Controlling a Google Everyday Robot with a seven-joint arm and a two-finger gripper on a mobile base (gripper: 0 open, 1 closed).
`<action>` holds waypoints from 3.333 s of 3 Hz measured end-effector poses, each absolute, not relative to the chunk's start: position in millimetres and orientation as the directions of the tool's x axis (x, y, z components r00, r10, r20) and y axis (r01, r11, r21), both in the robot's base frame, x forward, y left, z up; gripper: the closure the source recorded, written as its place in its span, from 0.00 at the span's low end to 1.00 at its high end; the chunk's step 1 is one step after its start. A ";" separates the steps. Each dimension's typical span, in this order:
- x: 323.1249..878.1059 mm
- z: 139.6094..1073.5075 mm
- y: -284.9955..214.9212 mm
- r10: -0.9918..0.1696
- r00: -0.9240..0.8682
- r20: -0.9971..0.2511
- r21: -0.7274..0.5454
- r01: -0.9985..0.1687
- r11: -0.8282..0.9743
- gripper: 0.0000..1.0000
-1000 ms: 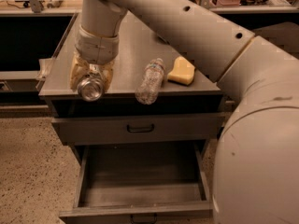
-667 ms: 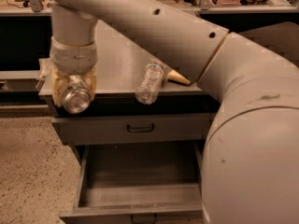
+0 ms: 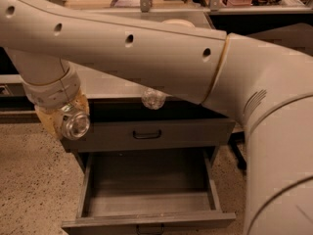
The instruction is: Place 7up can into middle drawer
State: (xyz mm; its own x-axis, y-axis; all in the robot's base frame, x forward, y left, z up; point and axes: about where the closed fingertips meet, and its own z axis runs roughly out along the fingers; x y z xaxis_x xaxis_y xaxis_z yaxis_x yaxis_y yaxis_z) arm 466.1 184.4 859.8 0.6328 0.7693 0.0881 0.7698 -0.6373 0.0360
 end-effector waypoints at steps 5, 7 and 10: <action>423.2 815.6 70.1 0.908 0.392 0.148 0.459 0.786 -0.414 1.00; 416.3 787.3 -3.7 0.905 0.379 0.192 0.422 0.801 -0.425 1.00; 415.0 736.0 -72.7 0.819 0.455 0.349 0.266 0.790 -0.553 1.00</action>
Offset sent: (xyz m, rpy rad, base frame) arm -0.0261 -0.0996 -0.1505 -0.5698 -0.2779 0.2895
